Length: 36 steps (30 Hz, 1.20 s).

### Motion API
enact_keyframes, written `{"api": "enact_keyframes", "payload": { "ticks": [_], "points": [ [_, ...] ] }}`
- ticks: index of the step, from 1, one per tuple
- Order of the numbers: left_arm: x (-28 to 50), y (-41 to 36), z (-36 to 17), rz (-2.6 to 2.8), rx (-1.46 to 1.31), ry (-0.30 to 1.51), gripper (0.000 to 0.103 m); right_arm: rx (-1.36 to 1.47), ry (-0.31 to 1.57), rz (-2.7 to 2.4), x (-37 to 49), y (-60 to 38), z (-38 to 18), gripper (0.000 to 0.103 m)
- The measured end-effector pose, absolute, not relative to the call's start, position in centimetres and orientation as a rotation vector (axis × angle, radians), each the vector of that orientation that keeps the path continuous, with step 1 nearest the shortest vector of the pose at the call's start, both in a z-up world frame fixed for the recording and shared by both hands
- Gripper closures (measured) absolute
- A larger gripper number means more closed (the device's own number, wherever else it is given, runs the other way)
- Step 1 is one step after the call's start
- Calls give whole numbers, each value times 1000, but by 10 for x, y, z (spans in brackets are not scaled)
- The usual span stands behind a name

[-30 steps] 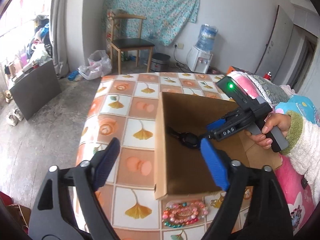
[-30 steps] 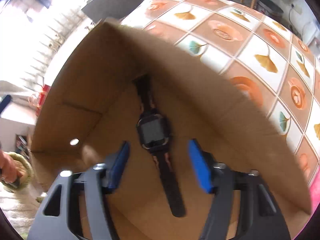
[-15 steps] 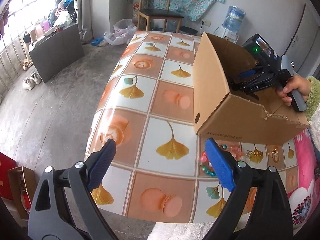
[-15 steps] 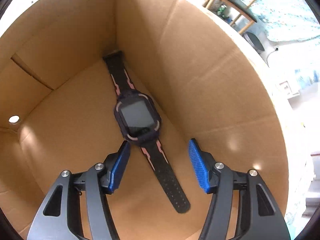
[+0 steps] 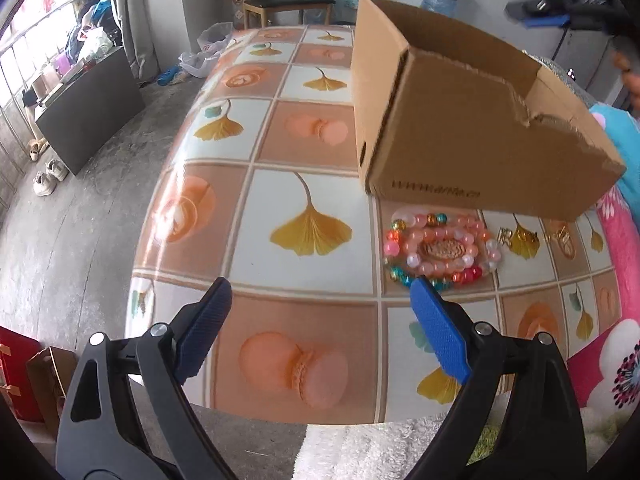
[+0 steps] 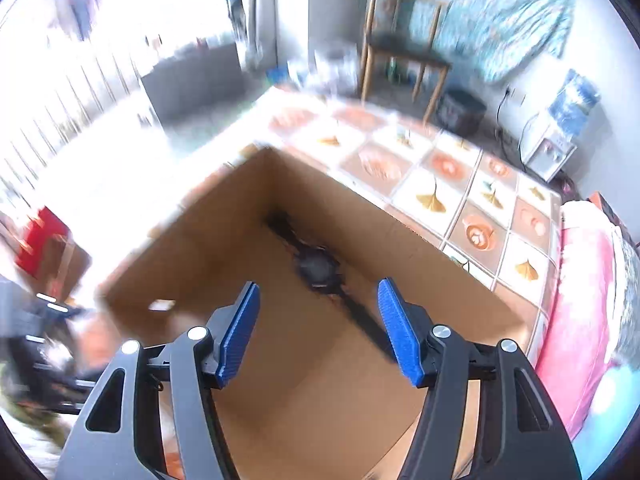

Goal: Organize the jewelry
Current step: 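Withdraw the right tool from the box back to the bracelets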

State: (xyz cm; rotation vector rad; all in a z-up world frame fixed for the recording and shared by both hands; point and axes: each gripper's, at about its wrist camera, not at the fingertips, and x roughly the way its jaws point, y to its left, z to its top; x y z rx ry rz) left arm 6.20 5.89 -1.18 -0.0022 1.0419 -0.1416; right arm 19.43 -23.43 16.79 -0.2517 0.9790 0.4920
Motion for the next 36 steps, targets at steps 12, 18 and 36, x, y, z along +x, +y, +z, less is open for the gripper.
{"api": "enact_keyframes", "payload": {
  "ticks": [12,18,36],
  "points": [
    [57,41,-31,-150,85,1062,8,12,1156,378,20,-268,75,27],
    [58,41,-30,-151,91,1070,8,-78,1146,244,-11,-259,33,24],
    [59,45,-33,-186,101,1043,7,-52,1141,228,-18,-279,30,7]
  ]
}}
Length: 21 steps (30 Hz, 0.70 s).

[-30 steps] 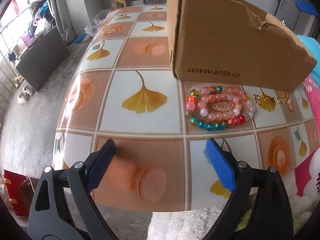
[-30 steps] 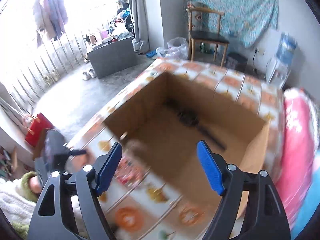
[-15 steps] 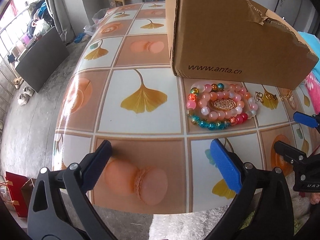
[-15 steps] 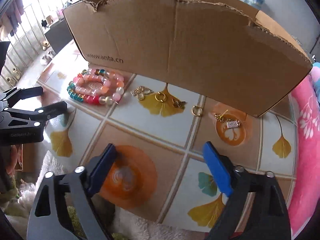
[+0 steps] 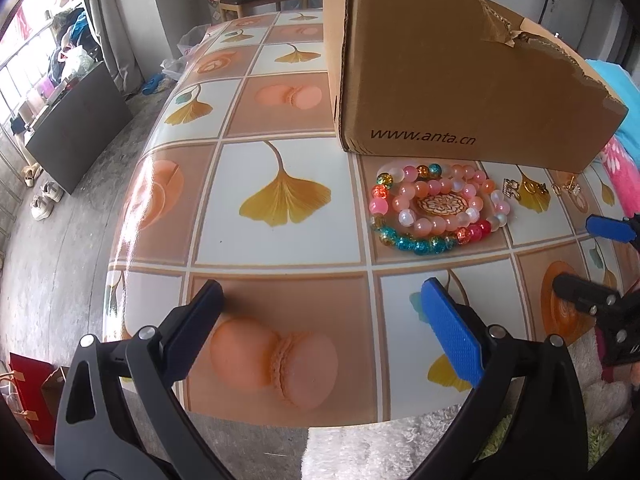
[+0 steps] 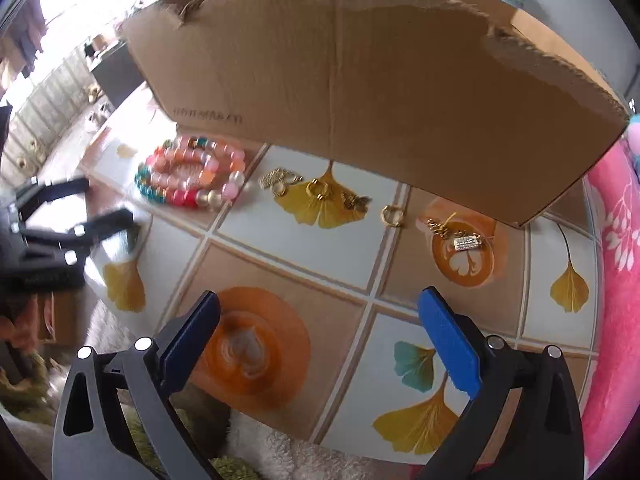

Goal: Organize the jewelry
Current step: 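Withdraw the right tool from the box back to the bracelets, then close the right tool on the pink beaded bracelet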

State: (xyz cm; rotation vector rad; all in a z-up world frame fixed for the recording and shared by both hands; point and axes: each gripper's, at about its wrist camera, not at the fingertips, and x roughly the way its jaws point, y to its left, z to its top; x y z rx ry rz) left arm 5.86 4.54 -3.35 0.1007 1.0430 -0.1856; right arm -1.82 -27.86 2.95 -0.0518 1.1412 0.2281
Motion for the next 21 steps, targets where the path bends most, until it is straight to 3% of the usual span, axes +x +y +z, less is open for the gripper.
{"api": "enact_keyframes", "payload": {
  "ticks": [4,13,14,16,21],
  "points": [
    [52,46,-32,-210,110,1025,7,120,999,360,-15,-285,63,10],
    [48,57,-26,-255,32,984,10,228,1052,444,23,-262,57,57],
    [47,61,-23,-265,10,968,14,227,1061,439,25,-262,56,60],
    [48,65,-18,-280,-12,945,31,226,1071,429,30,-250,51,63],
    [59,63,-12,-362,-64,923,45,224,1101,391,36,-242,30,68]
  ]
}}
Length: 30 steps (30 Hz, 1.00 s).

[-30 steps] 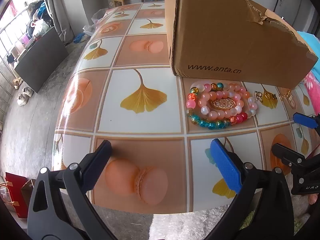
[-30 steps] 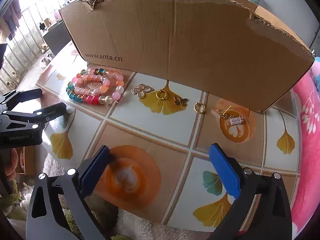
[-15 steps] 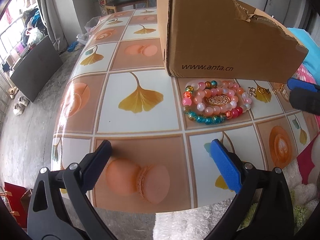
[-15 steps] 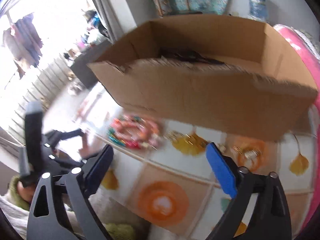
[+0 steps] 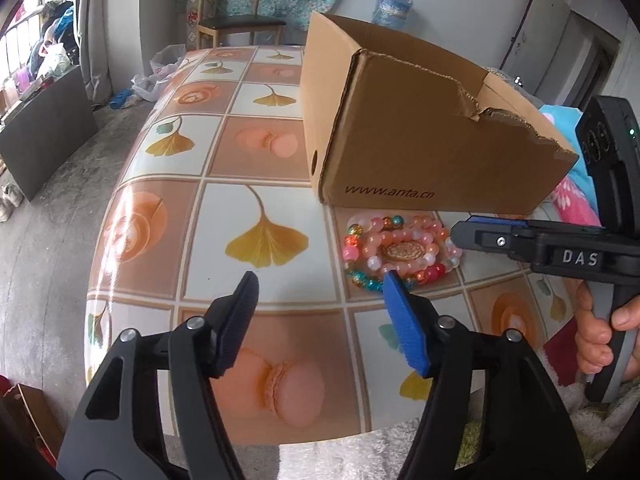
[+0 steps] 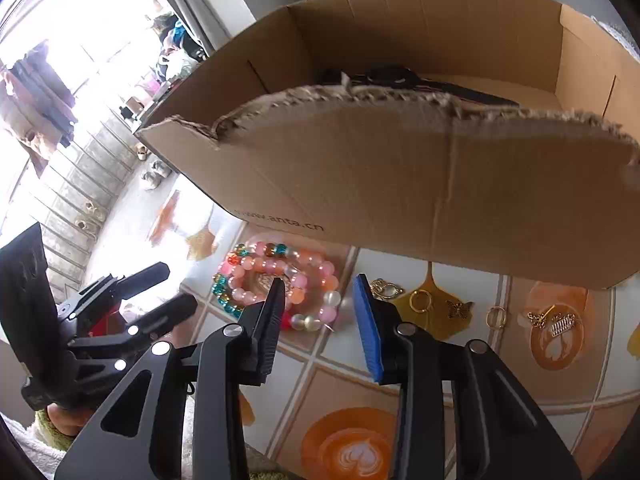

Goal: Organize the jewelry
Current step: 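Close the right tool on the pink beaded bracelet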

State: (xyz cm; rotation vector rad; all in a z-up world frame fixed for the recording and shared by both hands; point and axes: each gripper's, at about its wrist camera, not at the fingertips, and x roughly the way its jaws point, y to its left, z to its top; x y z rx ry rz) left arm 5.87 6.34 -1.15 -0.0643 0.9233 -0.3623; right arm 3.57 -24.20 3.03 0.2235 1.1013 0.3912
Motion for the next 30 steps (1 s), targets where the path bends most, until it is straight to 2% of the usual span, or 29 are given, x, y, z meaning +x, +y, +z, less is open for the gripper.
{"api": "enact_keyframes", "payload": {
  "ticks": [5,8,10,17,24,26,27,30],
  "points": [
    [74,54,-17,-405,-69,951,63,215,1122,371,39,-239,22,71],
    [82,49,-21,-407,-54,967,79,197,1124,368,42,-236,20,74],
    [86,45,-22,-413,-39,978,83,186,1124,369,44,-234,18,75],
    [92,28,-19,-393,53,1003,87,115,1115,363,49,-221,20,81],
    [96,17,-17,-359,118,1001,87,27,1105,379,55,-199,22,82],
    [94,15,-17,-352,140,988,90,3,1101,372,57,-193,22,93],
    [93,14,-18,-353,148,983,94,1,1102,376,58,-188,22,93],
    [86,11,-19,-349,154,971,94,11,1100,383,60,-183,22,93]
  ]
}}
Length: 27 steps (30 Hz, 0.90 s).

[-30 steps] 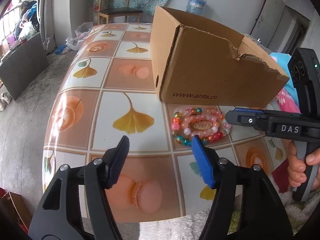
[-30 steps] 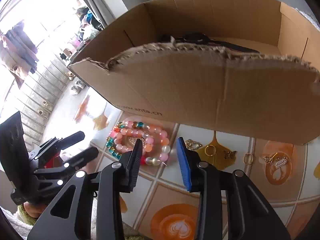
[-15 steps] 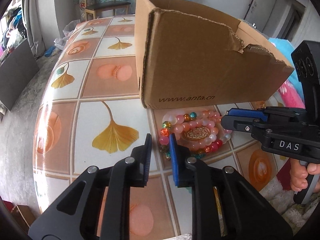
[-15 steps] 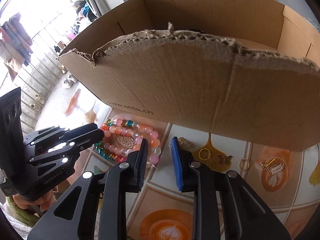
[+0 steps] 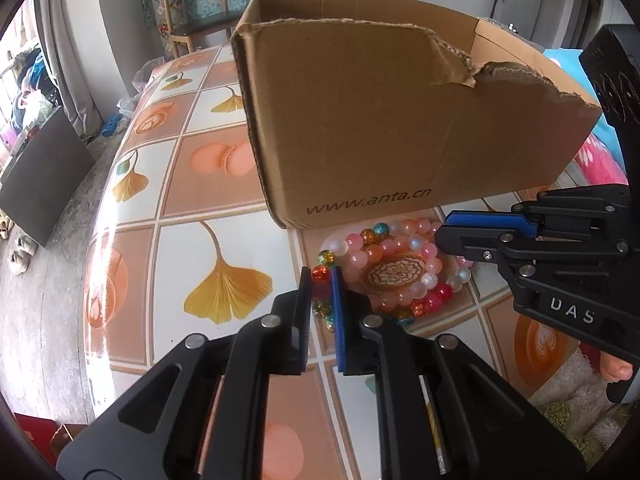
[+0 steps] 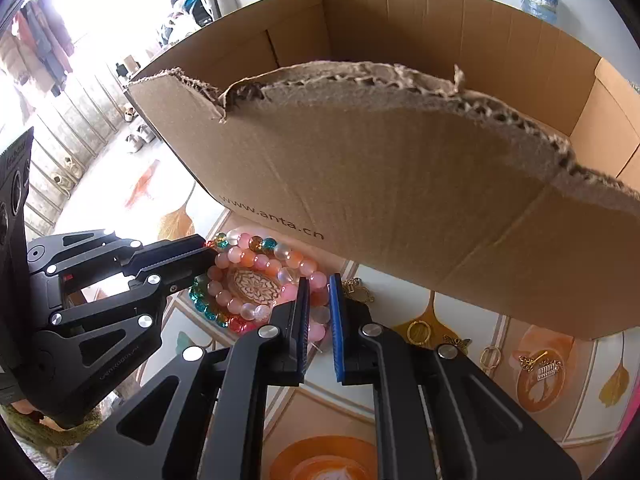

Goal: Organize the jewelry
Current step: 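Close the right tool on the pink beaded bracelet, then lift the beaded bracelet with the right tool over the box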

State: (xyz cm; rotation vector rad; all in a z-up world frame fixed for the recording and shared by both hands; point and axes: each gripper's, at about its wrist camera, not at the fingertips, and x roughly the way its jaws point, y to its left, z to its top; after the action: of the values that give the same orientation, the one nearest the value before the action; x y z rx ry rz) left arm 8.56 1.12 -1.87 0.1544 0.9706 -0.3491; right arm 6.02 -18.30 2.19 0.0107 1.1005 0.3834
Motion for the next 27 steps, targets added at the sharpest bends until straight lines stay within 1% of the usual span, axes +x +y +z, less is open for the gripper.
{"api": "enact_keyframes", "payload": {
  "ticks": [8,14,24,25,26,27],
  "points": [
    [68,24,-5,-365,80,965,94,64,1094,417,49,-189,30,93],
    [63,30,-20,-346,55,1015,94,116,1144,433,44,-193,21,92],
    [67,33,-20,-338,30,1017,94,126,1178,444,45,-192,13,91],
    [67,33,-20,-338,30,1016,94,131,1182,450,45,-191,12,88],
    [67,33,-20,-338,31,1016,94,129,1186,453,46,-190,12,82],
    [67,33,-20,-338,31,1016,94,123,1188,452,46,-188,11,80]
  ]
}}
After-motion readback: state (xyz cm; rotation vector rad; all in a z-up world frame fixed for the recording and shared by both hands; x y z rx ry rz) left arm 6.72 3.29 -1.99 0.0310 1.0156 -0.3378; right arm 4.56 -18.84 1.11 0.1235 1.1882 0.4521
